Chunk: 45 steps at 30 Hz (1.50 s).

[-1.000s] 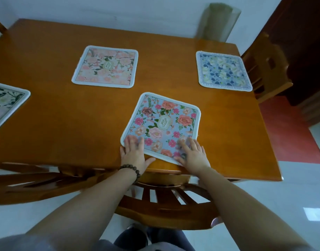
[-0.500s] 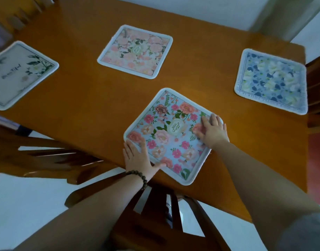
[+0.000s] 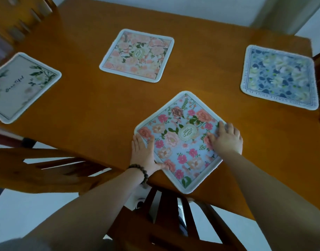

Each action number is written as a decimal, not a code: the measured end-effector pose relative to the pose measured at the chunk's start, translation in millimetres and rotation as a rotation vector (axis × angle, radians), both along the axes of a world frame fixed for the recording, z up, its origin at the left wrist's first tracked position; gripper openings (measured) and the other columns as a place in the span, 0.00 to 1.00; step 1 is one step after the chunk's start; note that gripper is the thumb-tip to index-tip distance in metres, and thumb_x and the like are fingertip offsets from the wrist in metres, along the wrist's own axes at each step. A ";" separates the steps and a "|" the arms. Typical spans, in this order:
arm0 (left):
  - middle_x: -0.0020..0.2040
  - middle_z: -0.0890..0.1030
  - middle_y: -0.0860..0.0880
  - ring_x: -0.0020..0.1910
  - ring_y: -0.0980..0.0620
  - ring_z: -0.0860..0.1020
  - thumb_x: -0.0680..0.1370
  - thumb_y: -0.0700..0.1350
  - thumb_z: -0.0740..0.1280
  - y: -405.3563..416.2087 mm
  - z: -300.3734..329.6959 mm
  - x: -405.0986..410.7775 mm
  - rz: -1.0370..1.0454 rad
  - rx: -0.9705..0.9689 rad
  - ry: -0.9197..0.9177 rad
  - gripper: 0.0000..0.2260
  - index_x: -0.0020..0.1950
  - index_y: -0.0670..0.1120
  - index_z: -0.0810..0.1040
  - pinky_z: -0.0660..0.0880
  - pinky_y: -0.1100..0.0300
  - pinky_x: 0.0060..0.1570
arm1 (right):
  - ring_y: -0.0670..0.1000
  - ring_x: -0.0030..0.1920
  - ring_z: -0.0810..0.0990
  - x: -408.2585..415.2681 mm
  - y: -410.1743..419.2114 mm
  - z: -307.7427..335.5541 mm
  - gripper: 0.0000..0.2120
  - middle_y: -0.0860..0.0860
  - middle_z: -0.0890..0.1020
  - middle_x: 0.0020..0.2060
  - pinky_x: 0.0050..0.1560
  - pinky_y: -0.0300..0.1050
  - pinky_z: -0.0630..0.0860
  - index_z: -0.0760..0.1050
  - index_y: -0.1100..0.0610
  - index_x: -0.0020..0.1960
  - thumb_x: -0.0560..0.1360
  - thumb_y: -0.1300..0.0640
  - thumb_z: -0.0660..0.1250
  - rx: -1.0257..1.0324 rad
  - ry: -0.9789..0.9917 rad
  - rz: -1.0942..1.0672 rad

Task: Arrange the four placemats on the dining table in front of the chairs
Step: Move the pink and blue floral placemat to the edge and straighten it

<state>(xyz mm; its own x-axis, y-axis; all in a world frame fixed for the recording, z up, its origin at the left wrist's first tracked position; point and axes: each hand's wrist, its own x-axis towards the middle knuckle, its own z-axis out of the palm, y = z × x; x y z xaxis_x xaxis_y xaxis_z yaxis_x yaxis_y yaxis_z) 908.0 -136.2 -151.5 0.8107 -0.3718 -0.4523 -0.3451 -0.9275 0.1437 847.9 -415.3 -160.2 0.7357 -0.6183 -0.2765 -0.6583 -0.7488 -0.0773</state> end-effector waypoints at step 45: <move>0.75 0.30 0.48 0.74 0.48 0.33 0.62 0.67 0.73 37.2 -3.3 -13.6 -0.266 -0.175 0.080 0.55 0.76 0.58 0.39 0.41 0.52 0.70 | 0.55 0.76 0.42 65.4 -7.5 21.4 0.37 0.49 0.44 0.78 0.70 0.70 0.47 0.44 0.44 0.77 0.75 0.33 0.55 0.122 0.110 0.389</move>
